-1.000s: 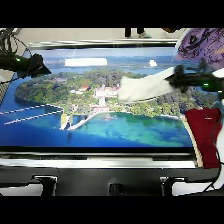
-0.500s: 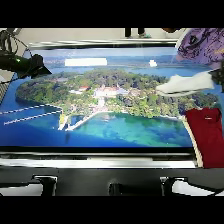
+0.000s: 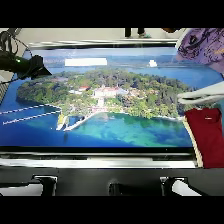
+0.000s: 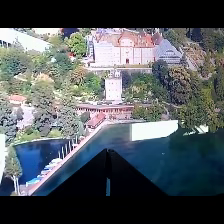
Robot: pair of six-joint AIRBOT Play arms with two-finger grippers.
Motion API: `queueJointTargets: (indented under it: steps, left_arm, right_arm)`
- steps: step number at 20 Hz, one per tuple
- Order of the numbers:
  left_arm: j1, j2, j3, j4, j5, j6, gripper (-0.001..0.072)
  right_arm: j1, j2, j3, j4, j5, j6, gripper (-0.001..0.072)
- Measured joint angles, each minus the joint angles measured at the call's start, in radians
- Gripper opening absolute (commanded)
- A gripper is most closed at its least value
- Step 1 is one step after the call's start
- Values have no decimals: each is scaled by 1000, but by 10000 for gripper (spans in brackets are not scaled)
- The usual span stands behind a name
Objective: Fold the clothes and pants, and hang the long-sleeved shirts on hangers.
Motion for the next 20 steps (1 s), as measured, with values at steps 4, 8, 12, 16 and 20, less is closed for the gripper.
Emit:
queueJointTargets:
  steps: [4,8,12,16,20]
  left_arm:
    - [0,0,0,0,-1,3,20]
    - [0,0,0,0,-1,3,20]
    - [0,0,0,0,-1,3,20]
    - [0,0,0,0,-1,4,20]
    - [0,0,0,0,-1,6,20]
  right_arm:
    - [-1,30,0,-109,91,37,32]
    - [-1,43,0,-215,217,29,32]
    - [-1,48,-21,-307,315,-49,32]
    - [-1,66,-143,-411,361,-129,32]
    - [-2,102,-325,-499,344,-156,33]
